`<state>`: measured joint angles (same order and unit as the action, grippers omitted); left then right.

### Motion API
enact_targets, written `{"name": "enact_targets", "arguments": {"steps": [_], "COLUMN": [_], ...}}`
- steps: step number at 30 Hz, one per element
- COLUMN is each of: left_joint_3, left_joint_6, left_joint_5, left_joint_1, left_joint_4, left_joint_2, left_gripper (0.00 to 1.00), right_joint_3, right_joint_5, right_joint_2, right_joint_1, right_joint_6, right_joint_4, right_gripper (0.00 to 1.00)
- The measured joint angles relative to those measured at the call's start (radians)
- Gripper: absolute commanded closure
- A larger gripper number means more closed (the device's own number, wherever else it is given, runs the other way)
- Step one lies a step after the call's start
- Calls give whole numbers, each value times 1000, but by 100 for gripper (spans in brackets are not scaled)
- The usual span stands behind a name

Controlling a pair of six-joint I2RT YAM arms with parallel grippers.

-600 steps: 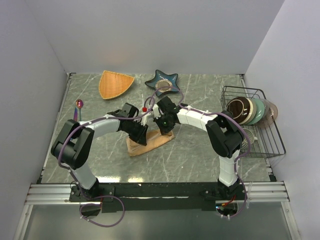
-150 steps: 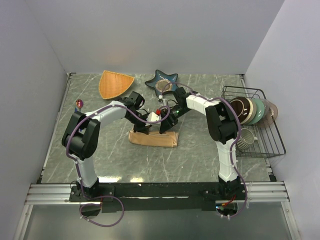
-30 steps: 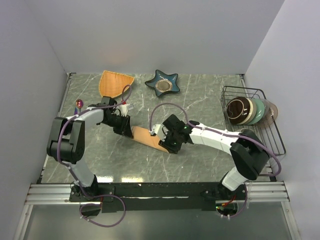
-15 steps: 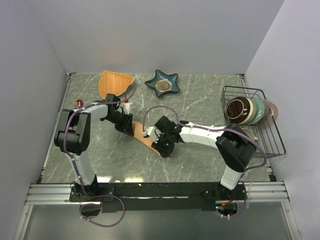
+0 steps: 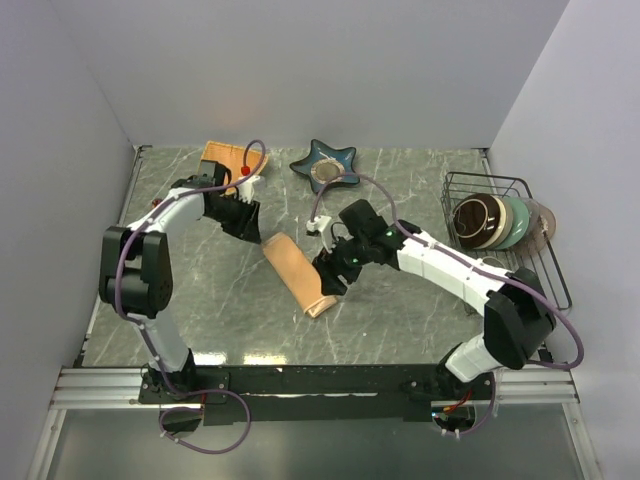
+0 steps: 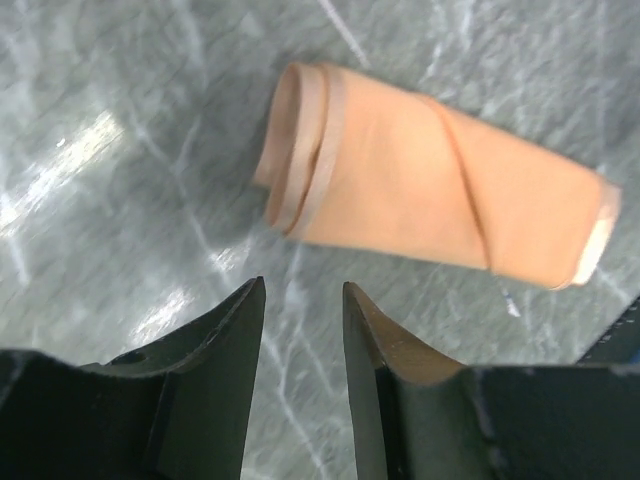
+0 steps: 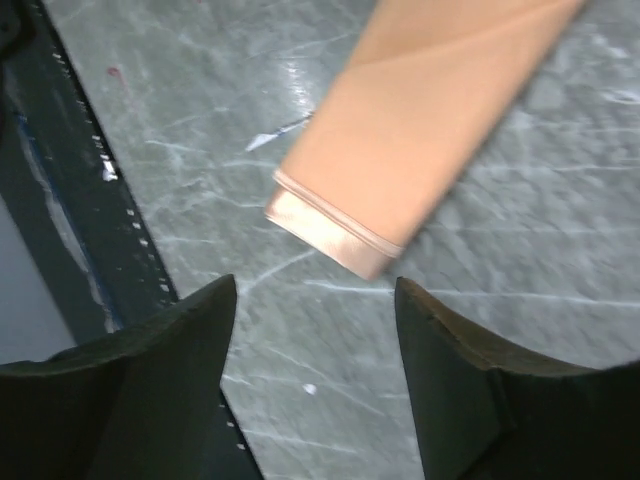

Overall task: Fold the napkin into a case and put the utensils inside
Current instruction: Rotate the smaller rectangle-folded napkin at the center of the board.

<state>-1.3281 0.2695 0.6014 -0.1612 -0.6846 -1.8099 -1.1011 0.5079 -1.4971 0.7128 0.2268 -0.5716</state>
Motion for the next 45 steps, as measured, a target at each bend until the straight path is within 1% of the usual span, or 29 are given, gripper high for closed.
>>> {"name": "enact_targets", "arguments": {"steps": [1, 3, 6, 11, 12, 17, 21, 26, 30, 32, 33, 36, 37, 39, 41, 42, 44, 45], "left_joint_3": [5, 18, 26, 26, 25, -47, -100, -122, -122, -119, -116, -103, -100, -99, -99, -99, -99, -99], "left_joint_6": [6, 26, 52, 92, 94, 92, 87, 79, 63, 50, 43, 19, 9, -14, -39, -56, -84, -96], "left_joint_5": [-18, -58, -112, -170, -179, -189, -200, -206, -200, -193, -188, -173, -167, -159, -151, -144, -137, -135], "left_joint_1": [2, -2, -23, -65, -74, -117, -175, -236, -253, -253, -251, -236, -229, -202, -154, -113, -34, 5], "left_joint_4": [-2, -6, -26, -42, -43, -57, -51, -26, -12, -8, -6, -2, -2, 4, 20, 35, 65, 79], "left_joint_2": [11, 17, -5, -89, -107, -165, -200, -215, -215, -213, -209, -173, -145, -71, 38, 110, 233, 284], "left_gripper": [58, 58, 57, 56, 57, 58, 58, 57, 53, 51, 48, 44, 44, 39, 33, 28, 26, 27], "right_joint_3": [3, 16, 32, 37, 43, 79, 92, 93, 93, 93, 93, 93, 92, 74, 32, 13, -21, -31], "right_joint_5": [-11, -29, -60, -105, -107, -103, -93, -77, -69, -69, -70, -70, -70, -77, -86, -91, -102, -114], "right_joint_2": [5, -3, -48, -156, -167, -186, -187, -188, -188, -187, -183, -134, -104, -37, 24, 47, 102, 132], "right_joint_1": [-2, 2, 8, 10, 12, 43, 111, 171, 184, 186, 186, 178, 173, 149, 101, 74, -6, -41], "right_joint_6": [7, 29, 79, 163, 174, 220, 219, 175, 134, 121, 112, 87, 79, 65, 51, 47, 34, 31], "right_joint_4": [-1, -3, -10, 1, 5, 23, 55, 87, 105, 105, 102, 69, 53, 11, -18, -20, -16, -11], "right_gripper": [14, 10, 10, 8, 8, 8, 8, 7, 5, 3, 2, 0, 0, 0, 0, 0, 0, 0]}}
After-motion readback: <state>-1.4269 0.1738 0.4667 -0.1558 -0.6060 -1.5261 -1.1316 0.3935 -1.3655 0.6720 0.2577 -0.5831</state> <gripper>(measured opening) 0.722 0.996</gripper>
